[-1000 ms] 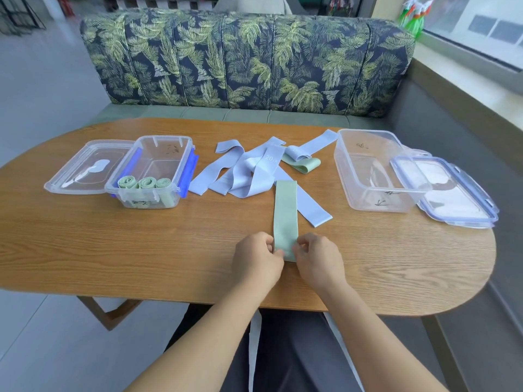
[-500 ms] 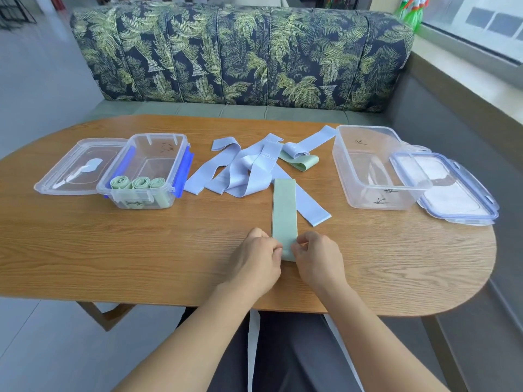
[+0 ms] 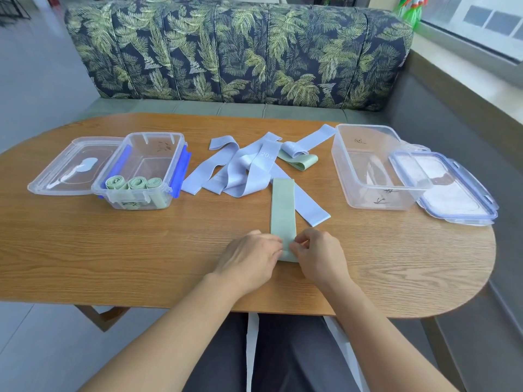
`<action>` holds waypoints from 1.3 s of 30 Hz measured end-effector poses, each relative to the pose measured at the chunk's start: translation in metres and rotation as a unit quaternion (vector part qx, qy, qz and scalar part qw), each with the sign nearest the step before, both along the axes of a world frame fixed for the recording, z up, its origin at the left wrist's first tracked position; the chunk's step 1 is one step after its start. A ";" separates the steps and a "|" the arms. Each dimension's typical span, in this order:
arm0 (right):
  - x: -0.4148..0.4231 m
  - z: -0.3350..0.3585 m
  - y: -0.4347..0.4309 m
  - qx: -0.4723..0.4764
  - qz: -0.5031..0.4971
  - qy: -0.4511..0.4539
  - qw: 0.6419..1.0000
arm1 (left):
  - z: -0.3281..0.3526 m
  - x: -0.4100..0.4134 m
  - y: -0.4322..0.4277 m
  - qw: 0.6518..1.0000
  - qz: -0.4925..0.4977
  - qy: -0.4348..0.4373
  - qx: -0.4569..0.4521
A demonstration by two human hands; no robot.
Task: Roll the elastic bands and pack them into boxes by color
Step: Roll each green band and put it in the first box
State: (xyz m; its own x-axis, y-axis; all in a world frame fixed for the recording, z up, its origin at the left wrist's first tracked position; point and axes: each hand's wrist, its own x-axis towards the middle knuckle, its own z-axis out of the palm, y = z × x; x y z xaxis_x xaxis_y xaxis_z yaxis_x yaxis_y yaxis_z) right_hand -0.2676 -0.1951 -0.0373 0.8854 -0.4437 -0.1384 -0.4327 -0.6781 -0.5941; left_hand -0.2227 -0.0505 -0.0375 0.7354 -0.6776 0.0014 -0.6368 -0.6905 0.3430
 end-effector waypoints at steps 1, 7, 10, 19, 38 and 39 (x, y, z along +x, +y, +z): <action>0.000 0.000 0.000 -0.004 -0.002 0.003 1.000 | 0.000 0.001 0.000 1.000 0.003 -0.004 0.004; 0.001 0.001 0.003 -0.014 -0.022 0.010 1.000 | -0.002 0.001 -0.001 0.999 0.017 -0.028 0.019; 0.004 0.004 0.002 -0.020 -0.019 0.021 0.999 | -0.001 -0.001 0.003 0.999 0.009 -0.045 0.009; 0.007 0.001 -0.005 -0.003 -0.027 0.018 0.999 | 0.007 0.000 -0.005 0.996 0.027 -0.064 0.052; -0.003 -0.009 -0.013 -0.044 0.130 -0.129 0.982 | -0.003 -0.009 -0.002 0.964 0.192 0.070 -0.169; -0.002 -0.008 -0.014 -0.043 0.129 -0.122 0.983 | -0.004 -0.011 -0.003 0.966 0.183 0.063 -0.172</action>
